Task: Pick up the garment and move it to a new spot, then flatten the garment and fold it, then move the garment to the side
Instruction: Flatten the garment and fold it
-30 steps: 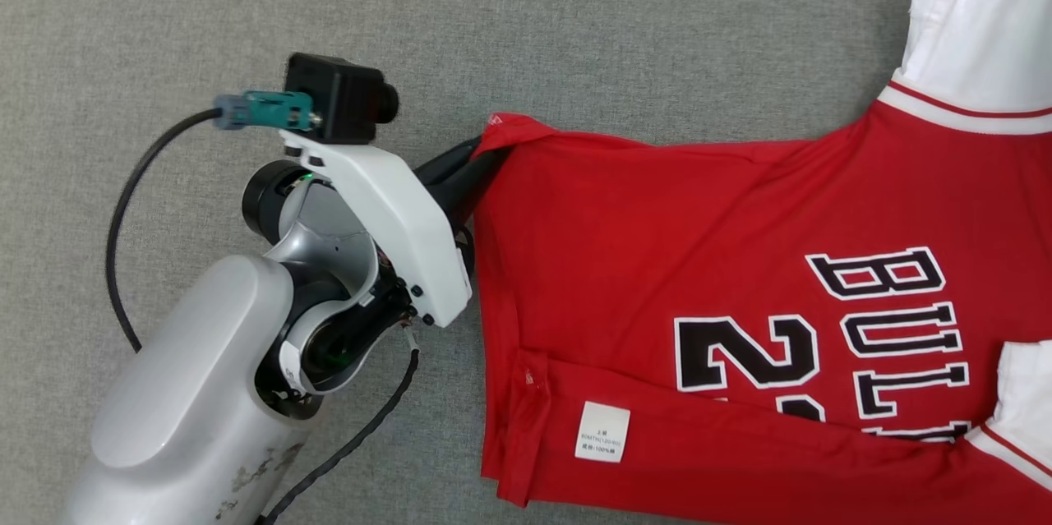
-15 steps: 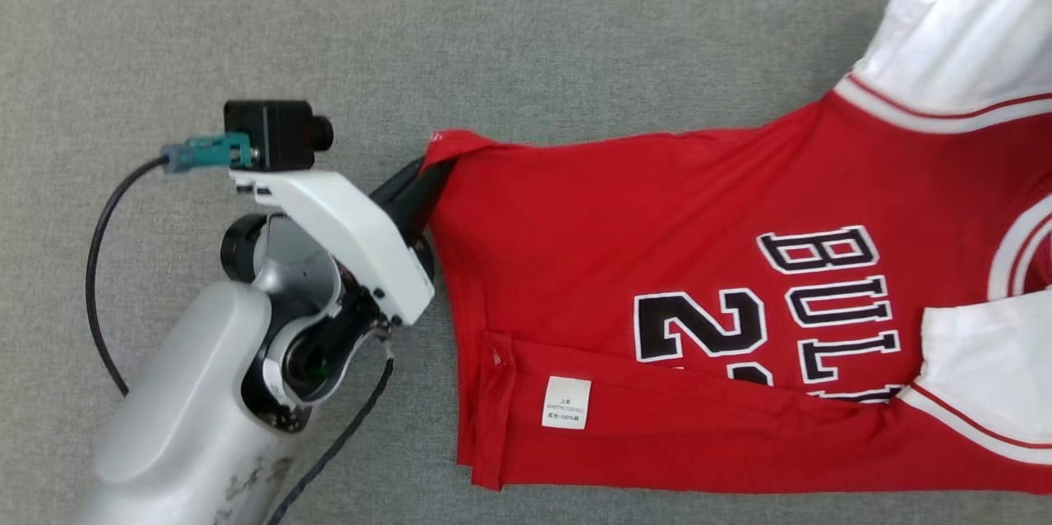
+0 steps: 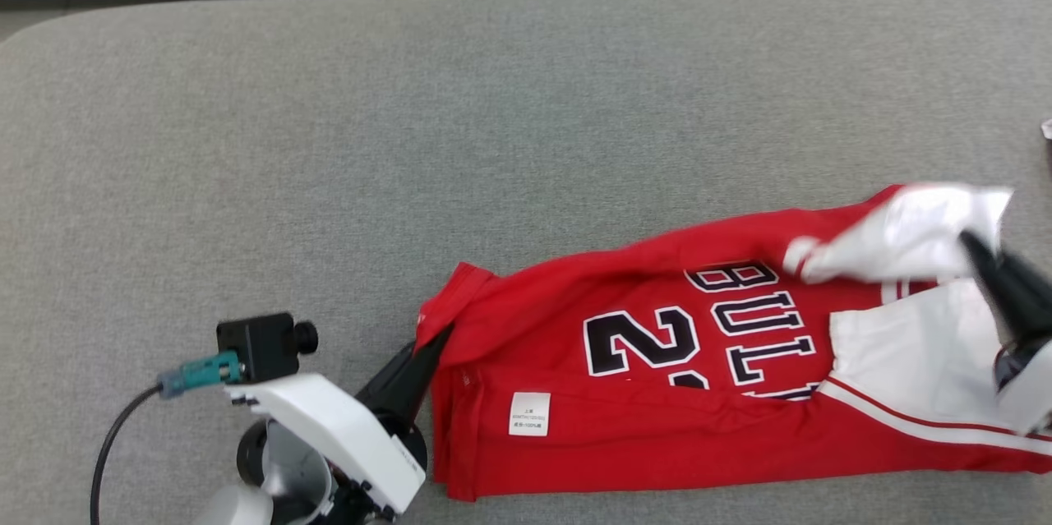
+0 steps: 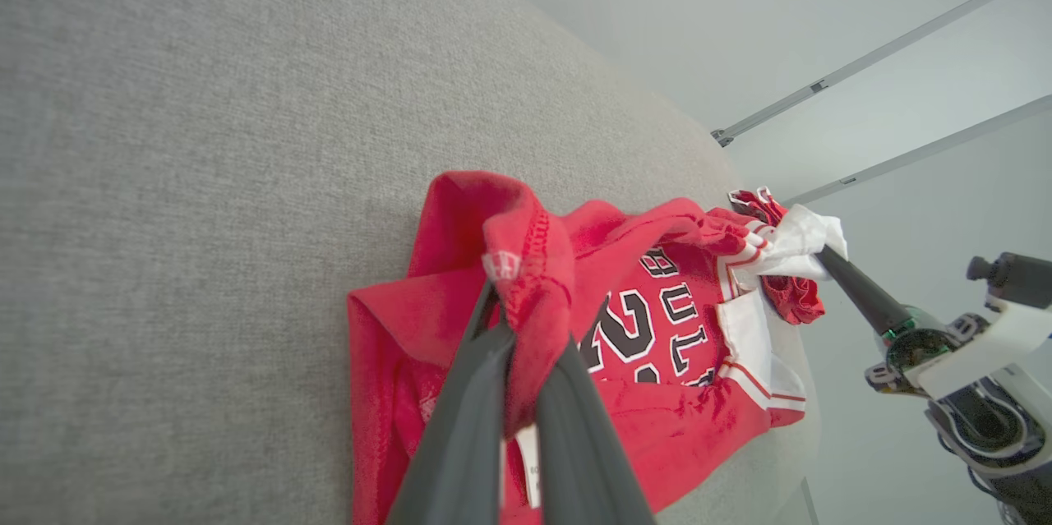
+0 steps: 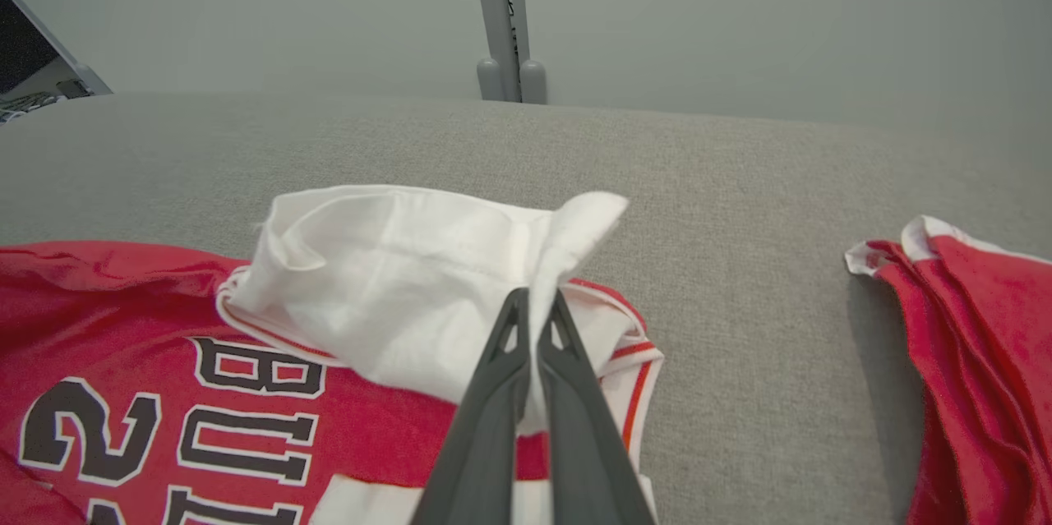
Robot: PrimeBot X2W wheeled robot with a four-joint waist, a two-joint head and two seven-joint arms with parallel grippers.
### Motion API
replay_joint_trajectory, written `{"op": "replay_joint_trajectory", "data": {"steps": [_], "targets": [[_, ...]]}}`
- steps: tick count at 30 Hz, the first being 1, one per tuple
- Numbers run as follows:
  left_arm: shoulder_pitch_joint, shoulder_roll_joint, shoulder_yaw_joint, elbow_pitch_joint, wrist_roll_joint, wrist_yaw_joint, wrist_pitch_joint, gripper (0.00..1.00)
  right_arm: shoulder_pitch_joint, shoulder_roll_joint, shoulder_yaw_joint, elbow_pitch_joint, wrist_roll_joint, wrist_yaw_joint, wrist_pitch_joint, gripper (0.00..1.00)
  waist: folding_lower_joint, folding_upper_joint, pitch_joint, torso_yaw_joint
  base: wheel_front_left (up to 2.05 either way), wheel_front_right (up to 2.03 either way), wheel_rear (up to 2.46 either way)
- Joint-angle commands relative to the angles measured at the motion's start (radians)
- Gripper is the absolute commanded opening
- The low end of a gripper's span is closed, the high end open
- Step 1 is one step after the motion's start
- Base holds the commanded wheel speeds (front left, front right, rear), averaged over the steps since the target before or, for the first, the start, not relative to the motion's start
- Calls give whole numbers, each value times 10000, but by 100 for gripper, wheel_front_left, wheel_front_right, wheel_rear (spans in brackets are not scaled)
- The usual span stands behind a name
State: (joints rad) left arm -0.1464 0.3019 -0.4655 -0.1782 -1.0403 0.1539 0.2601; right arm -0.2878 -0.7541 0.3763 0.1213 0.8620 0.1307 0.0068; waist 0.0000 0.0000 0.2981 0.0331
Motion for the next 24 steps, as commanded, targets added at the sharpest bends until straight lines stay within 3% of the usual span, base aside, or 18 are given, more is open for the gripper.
{"op": "replay_joint_trajectory", "data": {"steps": [1, 7, 13, 14, 15, 16, 18, 24], "targets": [[284, -9, 87, -94, -140, 58, -129, 0, 576, 305, -222, -157, -104, 1, -131, 0, 0, 0, -227, -218, 0, 0, 0], [1073, -103, 284, -370, -546, 140, -366, 0, 1887, 1330, -915, -268, -761, 1, 33, 0, 0, 0, -382, -529, 0, 0, 0], [1530, 3, 405, -451, -694, 224, -387, 0, 2135, 1820, -1130, -321, -1301, 1, 367, 0, 0, 0, -455, -700, 0, 0, 0], [1578, 26, 415, -389, -685, 234, -389, 0, 2141, 1845, -1123, -253, -1481, 1, 466, 22, 0, 0, -451, -723, 0, 0, 0], [1617, -5, 415, -309, -718, 247, -409, 4, 2143, 1886, -1103, -182, -1657, 1, 562, 58, 0, 0, -451, -737, 0, 0, 0], [1667, -18, 412, -199, -729, 269, -432, 30, 2146, 1925, -1112, -71, -1811, 1, 658, 100, 0, 0, -456, -743, 0, 0, 0], [1777, 108, 281, 220, -368, 163, -613, 100, 2223, 1944, -1185, 255, -2284, 1, 873, 100, 0, 0, -503, -730, 0, 0, 0], [2293, 319, 284, 753, 888, 451, -1946, 100, 2549, 2004, -2080, 14, -2357, -1, 1220, 100, 0, 0, -657, -838, 0, 0, 0]]}}
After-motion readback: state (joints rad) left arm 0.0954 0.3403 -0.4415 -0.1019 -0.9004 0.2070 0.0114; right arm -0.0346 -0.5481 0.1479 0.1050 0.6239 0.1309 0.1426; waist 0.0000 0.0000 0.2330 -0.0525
